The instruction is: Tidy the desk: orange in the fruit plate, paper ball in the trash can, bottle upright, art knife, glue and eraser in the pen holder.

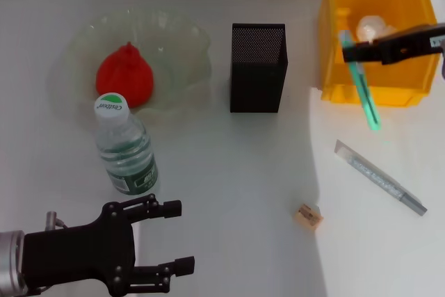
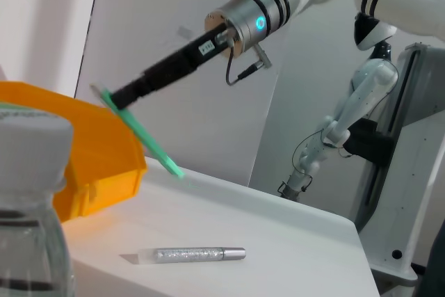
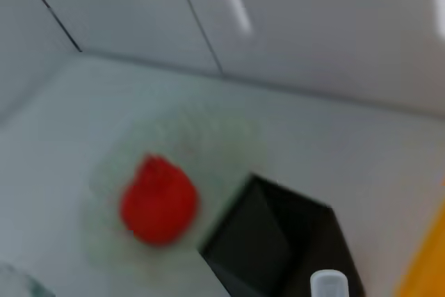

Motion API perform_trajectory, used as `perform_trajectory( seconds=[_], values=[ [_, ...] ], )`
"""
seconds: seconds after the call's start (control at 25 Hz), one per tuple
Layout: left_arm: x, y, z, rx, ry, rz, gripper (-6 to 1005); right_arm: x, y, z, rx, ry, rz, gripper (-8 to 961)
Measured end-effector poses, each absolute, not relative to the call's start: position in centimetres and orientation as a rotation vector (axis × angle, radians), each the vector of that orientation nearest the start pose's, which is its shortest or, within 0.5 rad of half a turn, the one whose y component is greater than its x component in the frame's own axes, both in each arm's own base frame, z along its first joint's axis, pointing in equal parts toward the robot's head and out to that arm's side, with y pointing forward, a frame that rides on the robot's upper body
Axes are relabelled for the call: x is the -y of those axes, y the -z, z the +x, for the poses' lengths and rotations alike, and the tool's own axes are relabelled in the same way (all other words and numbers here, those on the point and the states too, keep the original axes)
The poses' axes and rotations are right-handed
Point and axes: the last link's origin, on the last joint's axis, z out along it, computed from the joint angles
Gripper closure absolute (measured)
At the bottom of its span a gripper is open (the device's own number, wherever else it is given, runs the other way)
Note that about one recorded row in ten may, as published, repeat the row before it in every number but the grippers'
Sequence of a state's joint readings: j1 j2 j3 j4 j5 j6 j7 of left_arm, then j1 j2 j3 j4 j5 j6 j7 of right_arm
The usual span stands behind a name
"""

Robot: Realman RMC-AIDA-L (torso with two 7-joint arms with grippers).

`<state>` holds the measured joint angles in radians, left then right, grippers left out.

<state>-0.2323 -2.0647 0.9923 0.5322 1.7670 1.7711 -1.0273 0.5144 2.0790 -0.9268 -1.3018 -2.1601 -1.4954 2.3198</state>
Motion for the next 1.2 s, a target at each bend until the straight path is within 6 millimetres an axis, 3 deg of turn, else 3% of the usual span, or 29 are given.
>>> perform_trajectory(
  seconds=[0.08,0.2,0.24,0.4,0.6,0.72,1.0,1.2],
  values=[
    [-20.7,3.1,-29.8,0.491,0.958,-2.864,157,-37.1,-6.6,19.2,-1.017,-0.471,-2.523,786],
    [-20.8,3.3,-29.8,0.503,0.966,-2.865,157,-38.2,-5.5,18.1,-0.806,-0.807,-2.526,785],
    [-20.8,3.3,-29.7,0.504,0.967,-2.865,157,-38.2,-5.5,18.1,-0.806,-0.807,-2.526,785],
    [-20.8,3.6,-29.7,0.509,0.976,-2.867,157,-39.3,-2.8,17.3,-0.513,-1.116,-2.442,785],
    [-20.9,3.6,-29.7,0.514,0.968,-2.864,157,-39.7,-0.8,17.2,-0.311,-1.169,-2.348,785],
    [-20.9,3.6,-29.7,0.516,0.966,-2.863,157,-39.7,-0.3,17.4,-0.276,-1.165,-2.323,786],
    [-21.3,3.7,-29.6,0.512,0.956,-2.862,157,-39.6,0.2,18.2,-0.286,-1.18,-2.254,785],
    [-21.5,3.7,-29.6,0.51,0.949,-2.863,157,-39.5,0.1,18.5,-0.311,-1.192,-2.241,673]
  ],
)
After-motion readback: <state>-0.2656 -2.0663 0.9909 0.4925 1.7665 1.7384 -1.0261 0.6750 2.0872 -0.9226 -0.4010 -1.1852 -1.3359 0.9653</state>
